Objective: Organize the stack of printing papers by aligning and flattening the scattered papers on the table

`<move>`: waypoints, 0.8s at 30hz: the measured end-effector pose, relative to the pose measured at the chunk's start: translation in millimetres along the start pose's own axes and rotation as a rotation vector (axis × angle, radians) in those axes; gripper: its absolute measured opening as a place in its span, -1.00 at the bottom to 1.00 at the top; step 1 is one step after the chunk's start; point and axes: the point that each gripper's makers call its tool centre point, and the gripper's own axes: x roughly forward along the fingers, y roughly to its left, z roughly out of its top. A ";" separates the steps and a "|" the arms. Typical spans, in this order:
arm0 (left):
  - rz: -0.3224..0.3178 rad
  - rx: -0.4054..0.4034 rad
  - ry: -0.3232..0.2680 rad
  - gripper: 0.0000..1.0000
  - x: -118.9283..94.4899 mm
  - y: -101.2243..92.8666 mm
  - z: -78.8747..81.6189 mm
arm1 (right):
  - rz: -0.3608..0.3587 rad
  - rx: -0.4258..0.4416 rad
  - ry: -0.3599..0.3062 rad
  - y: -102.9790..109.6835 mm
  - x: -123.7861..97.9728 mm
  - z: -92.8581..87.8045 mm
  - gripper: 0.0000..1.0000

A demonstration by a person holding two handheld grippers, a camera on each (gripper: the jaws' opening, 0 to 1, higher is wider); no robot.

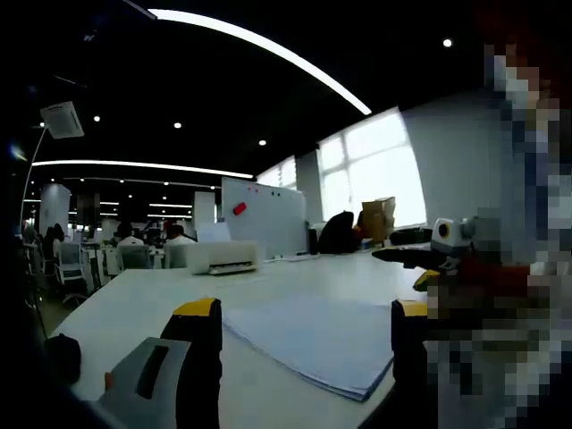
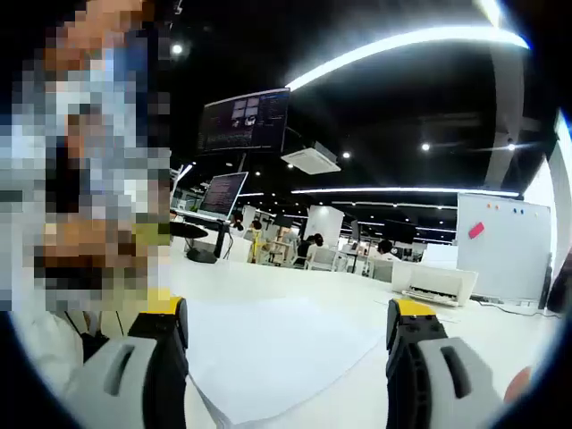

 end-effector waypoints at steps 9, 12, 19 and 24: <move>0.006 0.024 0.029 0.68 0.0 1.0 1.5 | -0.007 0.026 0.002 -5.3 3.0 3.0 0.71; 0.011 0.017 0.017 0.69 -2.3 0.2 3.5 | -0.001 0.024 -0.002 -3.5 3.0 3.6 0.70; 0.000 0.014 0.008 0.69 -1.8 -3.5 5.0 | 0.005 0.021 0.012 0.8 4.6 0.8 0.69; -0.004 0.031 0.006 0.68 -0.6 -3.9 7.2 | 0.001 0.025 -0.005 -1.0 3.5 3.2 0.68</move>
